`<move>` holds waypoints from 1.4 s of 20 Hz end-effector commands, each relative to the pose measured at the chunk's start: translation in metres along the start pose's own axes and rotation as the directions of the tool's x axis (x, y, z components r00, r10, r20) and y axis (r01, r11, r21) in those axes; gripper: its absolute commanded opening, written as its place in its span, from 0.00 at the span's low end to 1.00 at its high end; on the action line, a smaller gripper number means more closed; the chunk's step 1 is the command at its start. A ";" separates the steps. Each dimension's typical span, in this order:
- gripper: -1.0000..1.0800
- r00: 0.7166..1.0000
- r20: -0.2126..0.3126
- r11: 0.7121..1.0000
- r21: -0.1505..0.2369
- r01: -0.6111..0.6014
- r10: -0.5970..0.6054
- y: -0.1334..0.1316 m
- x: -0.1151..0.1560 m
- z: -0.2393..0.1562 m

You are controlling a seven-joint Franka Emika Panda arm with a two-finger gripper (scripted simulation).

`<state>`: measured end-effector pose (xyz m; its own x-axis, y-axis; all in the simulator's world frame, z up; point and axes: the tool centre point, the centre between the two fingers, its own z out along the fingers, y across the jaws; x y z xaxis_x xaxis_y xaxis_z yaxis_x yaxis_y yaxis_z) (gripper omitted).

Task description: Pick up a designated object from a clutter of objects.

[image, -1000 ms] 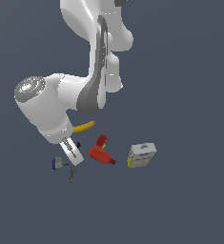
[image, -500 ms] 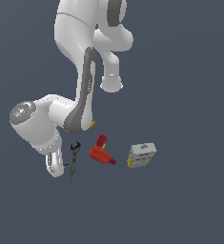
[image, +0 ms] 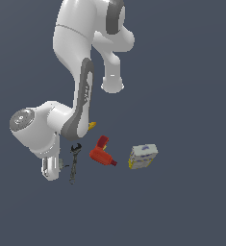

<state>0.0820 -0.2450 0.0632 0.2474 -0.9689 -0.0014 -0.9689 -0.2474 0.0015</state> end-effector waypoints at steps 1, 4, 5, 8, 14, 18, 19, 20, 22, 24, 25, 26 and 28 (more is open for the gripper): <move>0.96 1.000 0.000 1.000 0.001 0.000 0.000 0.000 0.000 0.000; 0.96 1.000 0.000 1.000 0.001 0.000 0.000 0.000 0.000 0.006; 0.96 1.000 0.000 1.000 0.001 -0.001 0.001 0.000 0.000 0.010; 0.96 1.000 -0.001 1.000 0.001 -0.003 0.003 0.000 0.000 0.025; 0.96 1.000 -0.001 1.000 0.002 -0.006 0.006 0.000 0.000 0.049; 0.00 1.000 -0.001 1.000 0.002 -0.006 0.006 0.000 0.001 0.051; 0.00 1.000 -0.001 1.000 0.002 -0.006 0.006 0.000 0.001 0.051; 0.00 1.000 -0.001 1.000 0.002 -0.006 0.006 0.000 0.001 0.051; 0.00 1.000 -0.001 1.000 0.002 -0.006 0.006 0.000 0.001 0.051; 0.00 1.000 -0.001 1.000 0.002 -0.006 0.006 0.000 0.001 0.051; 0.00 1.000 -0.001 1.000 0.002 -0.006 0.006 0.000 0.001 0.051; 0.00 1.000 -0.001 1.000 0.002 -0.006 0.006 0.000 0.001 0.051; 0.00 1.000 -0.001 1.000 0.002 -0.005 0.005 -0.001 0.000 0.050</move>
<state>0.0827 -0.2454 0.0128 0.2424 -0.9702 -0.0005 -0.9702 -0.2424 -0.0003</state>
